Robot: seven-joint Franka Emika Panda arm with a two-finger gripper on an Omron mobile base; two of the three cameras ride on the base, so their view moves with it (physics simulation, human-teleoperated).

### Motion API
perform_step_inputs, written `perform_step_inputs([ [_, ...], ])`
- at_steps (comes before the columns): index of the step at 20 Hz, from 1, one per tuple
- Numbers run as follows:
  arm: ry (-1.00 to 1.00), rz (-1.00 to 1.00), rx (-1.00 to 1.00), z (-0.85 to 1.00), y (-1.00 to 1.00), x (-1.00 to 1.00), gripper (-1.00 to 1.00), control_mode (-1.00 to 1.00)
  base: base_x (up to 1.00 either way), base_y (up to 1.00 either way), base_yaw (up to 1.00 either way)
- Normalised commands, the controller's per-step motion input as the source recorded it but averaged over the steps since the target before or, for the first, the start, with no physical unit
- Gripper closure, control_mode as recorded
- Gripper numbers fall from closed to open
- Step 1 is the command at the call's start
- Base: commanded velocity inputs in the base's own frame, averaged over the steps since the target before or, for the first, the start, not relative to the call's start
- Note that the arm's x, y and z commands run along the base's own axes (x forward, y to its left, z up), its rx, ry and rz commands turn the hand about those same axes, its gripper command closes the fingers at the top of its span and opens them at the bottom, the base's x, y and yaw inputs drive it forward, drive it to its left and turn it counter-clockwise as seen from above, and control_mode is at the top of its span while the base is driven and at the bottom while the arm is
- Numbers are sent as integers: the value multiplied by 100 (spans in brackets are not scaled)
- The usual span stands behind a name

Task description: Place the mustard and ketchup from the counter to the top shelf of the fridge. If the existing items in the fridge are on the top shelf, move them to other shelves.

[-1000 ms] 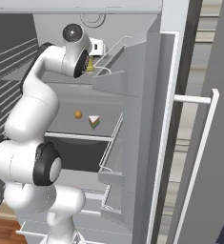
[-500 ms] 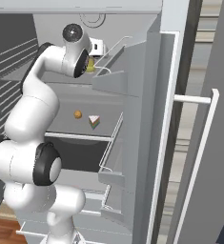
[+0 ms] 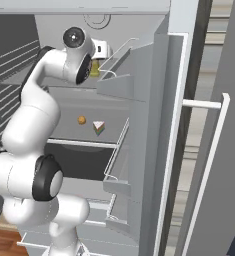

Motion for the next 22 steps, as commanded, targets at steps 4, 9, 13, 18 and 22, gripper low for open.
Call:
perform_step_inputs([
  [4,-19,0,-1,0,0,4,-100,-100,0,0,0],
  [9,-16,0,-1,-5,0,25,-100,-100,0,0,0],
  [13,-17,0,-1,-3,0,27,-100,-100,0,0,0],
  [18,-17,0,0,0,0,23,-100,-100,0,0,0],
  [22,-14,0,0,0,0,19,-100,-100,0,0,0],
])
